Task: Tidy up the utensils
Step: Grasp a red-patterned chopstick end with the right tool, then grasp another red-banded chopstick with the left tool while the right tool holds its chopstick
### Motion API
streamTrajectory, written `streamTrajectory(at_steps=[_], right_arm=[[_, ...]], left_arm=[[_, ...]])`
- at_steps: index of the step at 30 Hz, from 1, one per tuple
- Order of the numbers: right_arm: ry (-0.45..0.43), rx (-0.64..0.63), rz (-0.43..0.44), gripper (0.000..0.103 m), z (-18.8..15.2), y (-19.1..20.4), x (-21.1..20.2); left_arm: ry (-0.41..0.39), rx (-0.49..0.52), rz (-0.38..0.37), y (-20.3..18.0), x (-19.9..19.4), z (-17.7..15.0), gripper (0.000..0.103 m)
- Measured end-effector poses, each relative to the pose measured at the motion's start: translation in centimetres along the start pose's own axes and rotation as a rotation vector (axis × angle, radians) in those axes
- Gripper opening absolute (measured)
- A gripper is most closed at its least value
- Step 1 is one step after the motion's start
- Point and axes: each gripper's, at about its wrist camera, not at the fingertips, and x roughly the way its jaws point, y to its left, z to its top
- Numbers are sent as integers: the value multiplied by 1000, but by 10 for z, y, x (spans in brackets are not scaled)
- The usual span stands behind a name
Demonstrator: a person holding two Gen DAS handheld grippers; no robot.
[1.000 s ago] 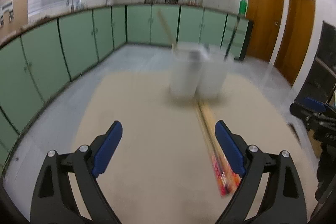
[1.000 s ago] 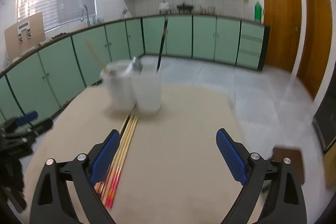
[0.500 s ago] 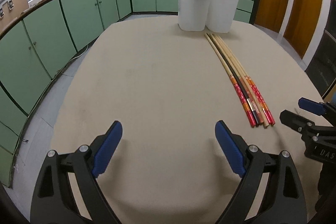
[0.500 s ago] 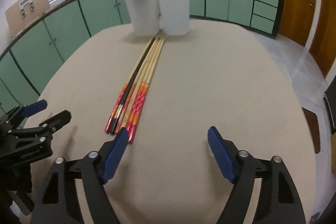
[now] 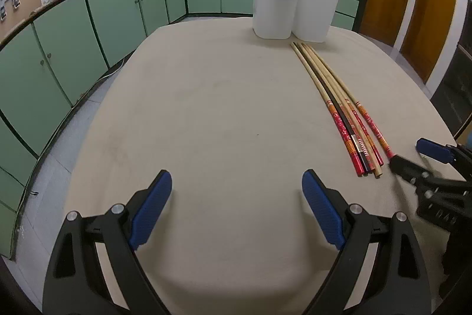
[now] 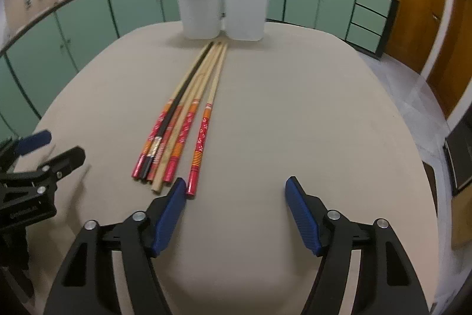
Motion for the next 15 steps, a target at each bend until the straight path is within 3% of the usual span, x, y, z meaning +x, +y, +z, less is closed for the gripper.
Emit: streamTrajectory(at_steps=[3,8,13,15], right_arm=[[-6,14,65,57,-2,-2,-4],[-10,-24,70,41,-6,9,-3],[-11,-22,91,9,-2,11,-1],[-9,-21,104,6,-3,11,-1]], left_arm=[[2,2,0,-1,0,0,87],[-3,8,-2,-4,-2,-1,87],[3,12,-12,-9,-2,-2,87],[4,12,-25,-13,-2,-1,87]])
